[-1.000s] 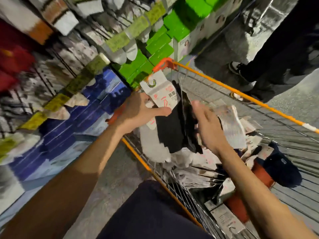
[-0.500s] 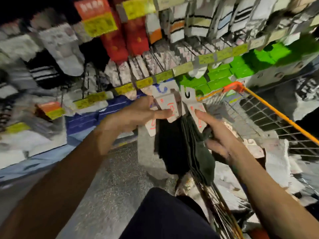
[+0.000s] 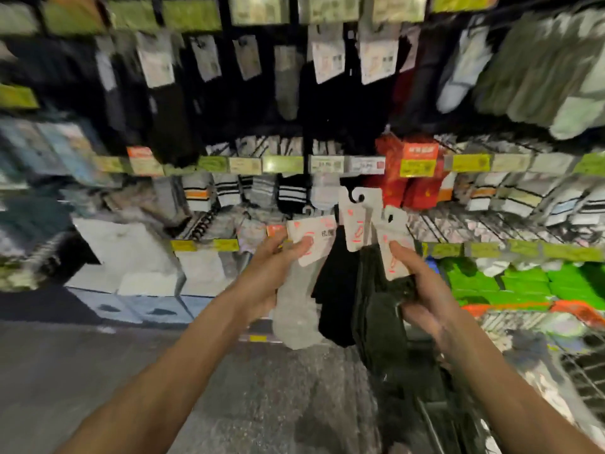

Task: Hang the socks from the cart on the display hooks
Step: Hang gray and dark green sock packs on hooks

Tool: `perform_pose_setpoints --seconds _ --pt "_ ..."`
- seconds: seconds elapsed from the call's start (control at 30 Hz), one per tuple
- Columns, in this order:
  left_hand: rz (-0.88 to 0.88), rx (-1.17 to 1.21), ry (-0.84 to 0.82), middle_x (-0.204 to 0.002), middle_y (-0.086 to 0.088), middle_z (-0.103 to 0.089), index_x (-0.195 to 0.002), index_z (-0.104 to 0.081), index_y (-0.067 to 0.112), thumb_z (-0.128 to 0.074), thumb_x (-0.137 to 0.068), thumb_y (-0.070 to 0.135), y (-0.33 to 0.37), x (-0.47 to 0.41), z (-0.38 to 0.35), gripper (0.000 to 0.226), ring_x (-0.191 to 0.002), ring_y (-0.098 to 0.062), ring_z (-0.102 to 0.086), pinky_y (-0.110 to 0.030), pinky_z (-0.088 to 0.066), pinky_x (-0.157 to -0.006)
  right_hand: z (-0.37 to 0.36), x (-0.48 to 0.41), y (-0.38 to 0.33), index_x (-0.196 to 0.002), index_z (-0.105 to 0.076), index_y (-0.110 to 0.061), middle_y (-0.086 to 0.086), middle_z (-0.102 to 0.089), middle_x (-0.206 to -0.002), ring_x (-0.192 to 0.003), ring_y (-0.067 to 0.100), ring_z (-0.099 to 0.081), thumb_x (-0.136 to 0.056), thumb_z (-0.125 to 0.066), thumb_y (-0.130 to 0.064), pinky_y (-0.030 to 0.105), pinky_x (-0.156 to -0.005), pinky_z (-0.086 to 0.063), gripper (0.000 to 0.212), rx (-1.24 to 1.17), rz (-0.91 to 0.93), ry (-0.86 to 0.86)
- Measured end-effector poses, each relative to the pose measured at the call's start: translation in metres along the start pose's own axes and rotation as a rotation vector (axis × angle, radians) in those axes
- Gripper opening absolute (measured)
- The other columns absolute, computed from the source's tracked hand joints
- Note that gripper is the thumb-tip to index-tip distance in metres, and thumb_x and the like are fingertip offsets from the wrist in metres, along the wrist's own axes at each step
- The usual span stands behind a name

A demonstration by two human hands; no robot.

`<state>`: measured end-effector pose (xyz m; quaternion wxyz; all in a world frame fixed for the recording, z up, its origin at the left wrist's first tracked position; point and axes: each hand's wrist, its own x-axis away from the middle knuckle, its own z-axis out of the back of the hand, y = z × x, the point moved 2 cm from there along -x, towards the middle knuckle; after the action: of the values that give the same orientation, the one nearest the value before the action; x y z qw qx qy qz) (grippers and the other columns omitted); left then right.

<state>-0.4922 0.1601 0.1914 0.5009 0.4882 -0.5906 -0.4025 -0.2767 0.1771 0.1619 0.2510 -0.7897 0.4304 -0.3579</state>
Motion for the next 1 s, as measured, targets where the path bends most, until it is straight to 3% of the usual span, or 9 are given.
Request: perform_pose_setpoints --seconds 0.1,0.17,0.3,0.4,0.5,0.6,0.7,0.83,1.0 --pt "-0.135 -0.026 0.061 -0.112 0.001 -0.074 -0.121 -0.064 0.02 -0.057 -0.098 0.017 0.023 0.005 0.023 0.024 -0.102 -0.011 -0.07 -0.021 -0.055 -0.083 -0.037 -0.006 -0.015 -0.092 -0.082 -0.015 0.012 -0.077 -0.101 -0.086 0.023 -0.076 -0.067 -0.085 -0.031 0.034 -0.068 -0.062 0.03 0.067 0.065 -0.014" --pt "-0.206 -0.026 0.078 -0.11 0.005 -0.075 -0.123 -0.062 0.021 -0.054 -0.1 0.019 0.048 0.009 0.035 0.024 -0.104 -0.01 -0.069 -0.022 -0.056 -0.086 -0.064 -0.009 -0.029 -0.099 -0.081 -0.015 0.011 -0.077 -0.103 -0.086 0.022 -0.076 -0.084 -0.066 -0.029 0.032 -0.066 -0.061 0.025 0.127 0.112 -0.026" --pt "-0.278 -0.01 0.079 -0.1 0.009 -0.077 -0.119 -0.061 0.029 -0.051 -0.103 0.024 0.091 0.0 0.055 0.02 -0.09 -0.006 -0.072 -0.023 -0.058 -0.07 -0.103 -0.021 -0.062 -0.115 -0.072 -0.013 0.01 -0.076 -0.108 -0.091 0.021 -0.075 -0.08 -0.065 -0.033 0.032 -0.072 -0.059 0.041 0.259 0.195 -0.036" --pt "-0.288 -0.047 0.094 -0.11 0.009 -0.075 -0.127 -0.058 0.031 -0.05 -0.102 0.031 0.11 -0.012 0.062 0.026 -0.101 -0.009 -0.07 -0.028 -0.055 -0.081 -0.116 -0.035 -0.085 -0.119 -0.07 -0.014 0.009 -0.076 -0.11 -0.093 0.021 -0.075 -0.077 -0.067 -0.034 0.036 -0.079 -0.055 0.047 0.338 0.251 -0.014" --pt "-0.288 -0.07 0.126 -0.105 0.011 -0.075 -0.122 -0.06 0.032 -0.049 -0.102 0.034 0.12 -0.028 0.067 0.023 -0.098 -0.009 -0.071 -0.027 -0.056 -0.082 -0.126 -0.047 -0.103 -0.118 -0.069 -0.016 0.008 -0.076 -0.108 -0.092 0.02 -0.075 -0.078 -0.066 -0.031 0.031 -0.07 -0.058 0.042 0.403 0.302 -0.043" --pt "-0.249 -0.073 0.136 -0.109 0.006 -0.074 -0.12 -0.062 0.033 -0.049 -0.102 0.038 0.127 -0.045 0.066 0.023 -0.099 -0.011 -0.07 -0.029 -0.054 -0.084 -0.133 -0.058 -0.118 -0.116 -0.069 -0.017 0.007 -0.077 -0.106 -0.092 0.019 -0.075 -0.078 -0.067 -0.027 0.033 -0.075 -0.056 0.04 0.465 0.351 -0.044" --pt "-0.244 -0.058 0.152 -0.096 0.012 -0.072 -0.1 -0.061 0.035 -0.049 -0.101 0.041 0.134 -0.062 0.063 0.013 -0.087 -0.004 -0.066 -0.023 -0.051 -0.073 -0.139 -0.071 -0.132 -0.113 -0.069 -0.019 0.006 -0.077 -0.104 -0.09 0.018 -0.075 -0.077 -0.068 -0.027 0.035 -0.077 -0.053 0.037 0.503 0.376 -0.039" --pt "-0.277 -0.087 0.21 -0.103 0.005 -0.075 -0.113 -0.066 0.027 -0.057 -0.09 0.051 0.14 -0.09 0.063 0.034 -0.096 -0.012 -0.07 -0.027 -0.054 -0.077 -0.142 -0.086 -0.147 -0.11 -0.07 -0.018 0.005 -0.078 -0.101 -0.087 0.017 -0.076 -0.085 -0.068 -0.022 0.034 -0.075 -0.053 0.026 0.519 0.396 -0.034" --pt "-0.317 -0.174 0.259 -0.101 0.006 -0.075 -0.108 -0.061 0.025 -0.061 -0.096 0.034 0.146 -0.126 0.066 0.015 -0.091 -0.007 -0.071 -0.026 -0.057 -0.082 -0.14 -0.106 -0.163 -0.109 -0.07 -0.018 0.004 -0.078 -0.097 -0.084 0.016 -0.076 -0.091 -0.065 -0.019 0.029 -0.068 -0.057 0.019 0.522 0.424 -0.012"
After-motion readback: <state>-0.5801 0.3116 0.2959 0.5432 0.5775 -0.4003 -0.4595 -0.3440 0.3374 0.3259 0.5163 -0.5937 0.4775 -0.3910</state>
